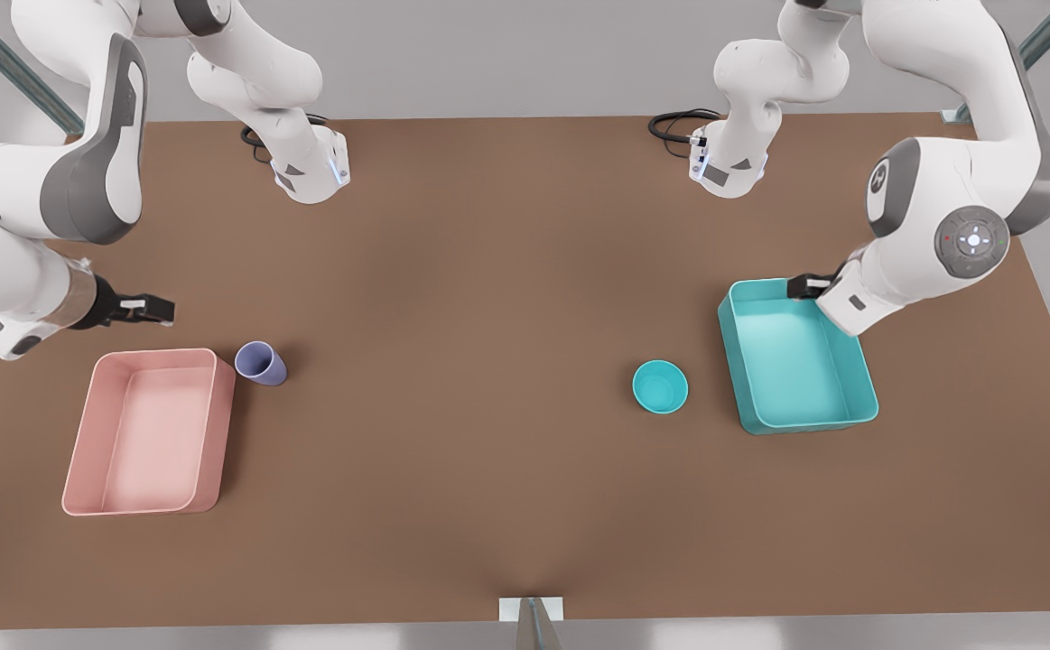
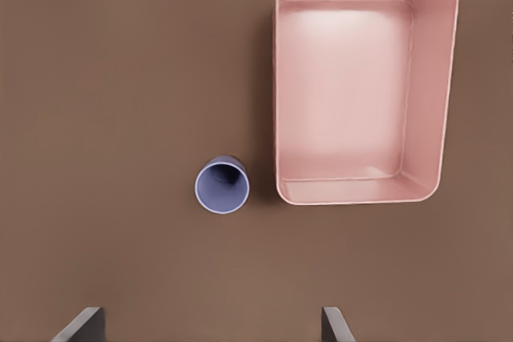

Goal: Put the bowls and cups in different boxes

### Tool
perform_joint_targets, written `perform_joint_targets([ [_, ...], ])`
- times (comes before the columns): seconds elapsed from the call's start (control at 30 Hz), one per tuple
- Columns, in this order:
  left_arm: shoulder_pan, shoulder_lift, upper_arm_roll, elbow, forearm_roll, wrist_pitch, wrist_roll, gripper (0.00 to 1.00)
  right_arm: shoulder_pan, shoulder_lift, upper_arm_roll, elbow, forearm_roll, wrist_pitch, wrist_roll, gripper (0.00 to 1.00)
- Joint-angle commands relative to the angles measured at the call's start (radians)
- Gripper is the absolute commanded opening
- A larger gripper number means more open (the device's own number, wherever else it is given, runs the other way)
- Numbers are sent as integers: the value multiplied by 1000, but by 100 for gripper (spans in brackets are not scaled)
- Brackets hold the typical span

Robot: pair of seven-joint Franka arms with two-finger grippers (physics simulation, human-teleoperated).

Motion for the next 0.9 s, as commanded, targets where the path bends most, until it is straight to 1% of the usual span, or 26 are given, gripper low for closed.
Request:
perform_joint_targets([
  [0.0, -2, 3, 0, 0, 1, 50, -20, 100, 0, -3, 0, 0, -2, 38, -27, 100],
  [0.07, -8, 16, 0, 1, 1, 53, -26, 100, 6, 4, 3, -7, 7, 32, 9, 100],
  [0.1, -31, 73, -5, 14, -48, 85, -63, 100, 84, 32, 3, -82, 10, 24, 33, 100],
  [0.13, -84, 203, -38, 127, -53, 116, -95, 100, 158, 41, 9, -153, 18, 110, 177, 100],
  [0.17, -195, 341, -37, 253, 33, 117, -126, 100, 198, 64, 9, -187, 25, 184, 220, 100],
  [0.2, -270, 437, -32, 319, 67, 162, -167, 100, 197, 73, 9, -228, 62, 248, 240, 100],
  [0.23, -281, 518, -54, 359, 68, 249, -221, 100, 188, 98, 8, -237, 75, 280, 240, 100],
  [0.3, -293, 587, -95, 388, 148, 359, -223, 100, 148, 98, 6, -320, 78, 365, 226, 100],
  [0.33, -338, 592, -94, 360, 213, 444, -234, 100, 137, 100, 6, -340, 78, 385, 222, 100],
  [0.37, -341, 595, -92, 320, 219, 522, -237, 100, 129, 103, 6, -362, 78, 417, 220, 100],
  [0.4, -341, 601, -91, 314, 214, 568, -234, 100, 125, 106, 5, -377, 73, 457, 217, 100],
  [0.47, -365, 575, -60, 195, 213, 561, -292, 100, 126, 98, 5, -449, 71, 595, 203, 100],
  [0.57, -364, 530, -48, 32, 213, 550, -359, 100, 122, 90, 0, -501, 67, 653, 168, 100],
  [0.6, -365, 527, -46, 14, 214, 519, -376, 100, 118, 90, 0, -518, 65, 655, 167, 100],
  [0.67, -364, 533, -45, -6, 213, 530, -379, 100, 106, 90, -2, -556, 61, 661, 159, 100],
  [0.8, -367, 553, -46, -29, 203, 608, -388, 100, 92, 93, -2, -618, 61, 662, 144, 100],
  [0.87, -367, 563, -46, -29, 203, 613, -387, 100, 92, 104, -2, -641, 61, 661, 144, 100],
])
